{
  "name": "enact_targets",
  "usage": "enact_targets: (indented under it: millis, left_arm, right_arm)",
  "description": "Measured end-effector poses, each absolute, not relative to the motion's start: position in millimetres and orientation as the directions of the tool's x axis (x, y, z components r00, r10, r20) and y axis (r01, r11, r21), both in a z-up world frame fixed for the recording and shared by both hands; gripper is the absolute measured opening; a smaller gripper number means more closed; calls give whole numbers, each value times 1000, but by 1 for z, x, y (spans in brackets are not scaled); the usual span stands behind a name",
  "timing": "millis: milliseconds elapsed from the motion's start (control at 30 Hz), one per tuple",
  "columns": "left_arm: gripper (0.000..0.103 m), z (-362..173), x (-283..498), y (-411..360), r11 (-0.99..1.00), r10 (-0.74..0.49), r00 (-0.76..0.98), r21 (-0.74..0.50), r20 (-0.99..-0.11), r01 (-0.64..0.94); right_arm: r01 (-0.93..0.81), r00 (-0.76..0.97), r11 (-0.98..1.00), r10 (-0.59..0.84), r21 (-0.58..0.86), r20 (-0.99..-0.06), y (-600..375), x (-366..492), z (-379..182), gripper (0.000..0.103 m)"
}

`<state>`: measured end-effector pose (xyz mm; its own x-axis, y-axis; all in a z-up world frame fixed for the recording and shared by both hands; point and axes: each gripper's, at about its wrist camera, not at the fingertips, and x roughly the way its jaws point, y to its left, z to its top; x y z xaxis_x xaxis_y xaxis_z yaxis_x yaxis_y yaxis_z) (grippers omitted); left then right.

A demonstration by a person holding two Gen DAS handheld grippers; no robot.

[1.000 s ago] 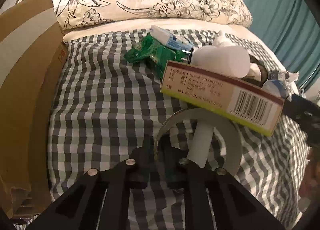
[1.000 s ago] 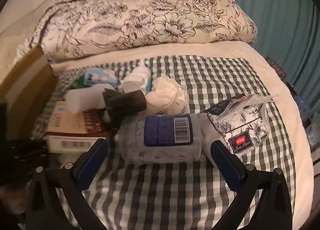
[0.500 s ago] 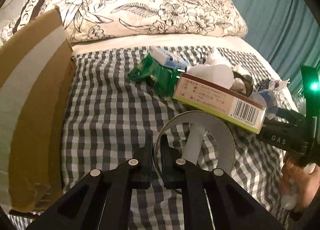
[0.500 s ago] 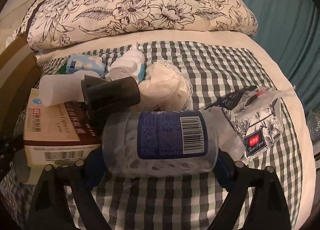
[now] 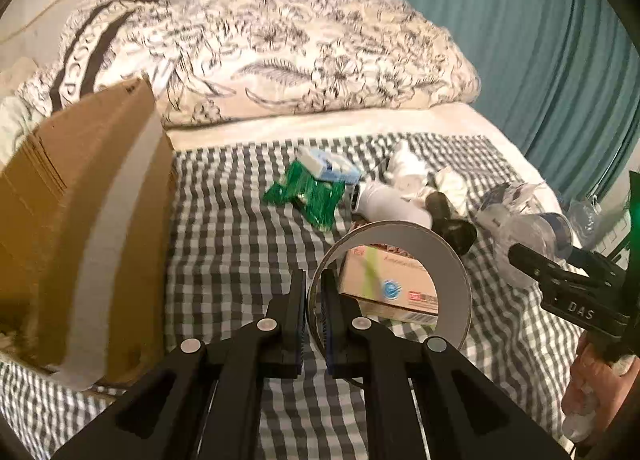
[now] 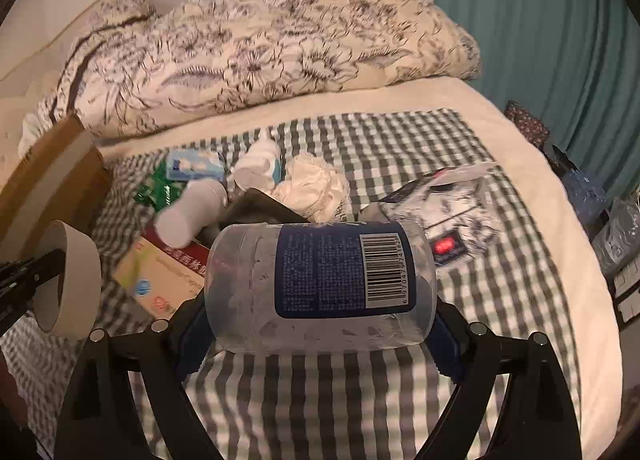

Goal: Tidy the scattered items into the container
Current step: 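Grasp the white tape roll with the left tool while the right tool grasps the clear water bottle, then carry the tape roll and water bottle with both tools over the cardboard box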

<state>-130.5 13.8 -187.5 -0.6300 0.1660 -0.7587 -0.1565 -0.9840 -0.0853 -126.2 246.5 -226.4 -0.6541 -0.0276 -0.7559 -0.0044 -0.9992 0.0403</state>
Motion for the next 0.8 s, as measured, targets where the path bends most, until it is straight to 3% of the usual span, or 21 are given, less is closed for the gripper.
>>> enact_targets:
  millis: [800]
  left_arm:
    - [7, -61, -36, -8, -983, 182, -776, -88, -604, -162]
  right_arm:
    - [48, -798, -999, -46, 13, -601, 211, -12, -89, 89]
